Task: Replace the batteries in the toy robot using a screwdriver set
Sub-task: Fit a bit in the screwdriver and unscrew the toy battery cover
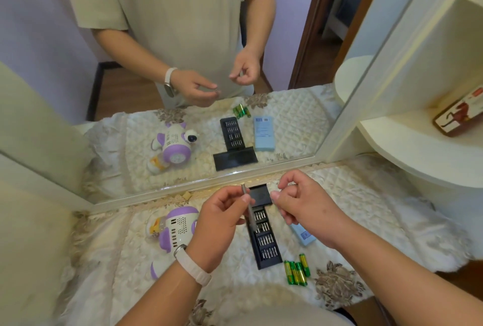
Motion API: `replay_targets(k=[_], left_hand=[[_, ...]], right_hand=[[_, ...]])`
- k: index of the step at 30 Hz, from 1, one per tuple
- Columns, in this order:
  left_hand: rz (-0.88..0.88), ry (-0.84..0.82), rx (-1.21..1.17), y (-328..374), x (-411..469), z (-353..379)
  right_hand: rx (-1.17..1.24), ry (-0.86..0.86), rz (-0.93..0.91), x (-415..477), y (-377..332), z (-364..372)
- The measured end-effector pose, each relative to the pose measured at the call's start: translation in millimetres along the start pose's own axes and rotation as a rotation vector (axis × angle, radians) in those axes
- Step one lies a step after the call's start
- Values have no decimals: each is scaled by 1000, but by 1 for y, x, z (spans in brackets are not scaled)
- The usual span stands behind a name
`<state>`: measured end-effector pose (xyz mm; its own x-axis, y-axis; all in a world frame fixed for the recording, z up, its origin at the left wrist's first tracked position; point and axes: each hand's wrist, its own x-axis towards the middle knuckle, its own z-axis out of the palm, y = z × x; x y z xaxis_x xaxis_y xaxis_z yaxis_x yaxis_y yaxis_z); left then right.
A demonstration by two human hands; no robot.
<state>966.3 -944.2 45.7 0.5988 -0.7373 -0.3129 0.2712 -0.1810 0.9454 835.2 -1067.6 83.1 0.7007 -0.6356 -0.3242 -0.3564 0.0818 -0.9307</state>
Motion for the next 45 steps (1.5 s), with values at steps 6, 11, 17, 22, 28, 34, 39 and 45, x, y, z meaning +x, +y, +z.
replay_targets(k=[6, 11, 17, 22, 28, 34, 39, 45], left_hand=[[86, -39, 70, 5, -3, -4], [158, -76, 96, 8, -4, 0], [225, -126, 200, 10, -7, 5], [252, -99, 253, 8, -7, 2], [275, -68, 303, 7, -9, -2], [274, -93, 352, 5, -13, -6], [260, -87, 380, 1, -12, -11], [199, -55, 346, -7, -10, -21]], right_hand=[[81, -29, -32, 2, -5, 1], [77, -21, -63, -2, -10, -3], [-303, 7, -203, -5, -15, -6], [-336, -28, -214, -6, -18, -5], [-398, -80, -197, -6, -21, -3], [-686, -110, -227, 0, -19, -3], [-626, -155, -201, 9, -16, 1], [-535, -209, -184, 18, -15, 12]])
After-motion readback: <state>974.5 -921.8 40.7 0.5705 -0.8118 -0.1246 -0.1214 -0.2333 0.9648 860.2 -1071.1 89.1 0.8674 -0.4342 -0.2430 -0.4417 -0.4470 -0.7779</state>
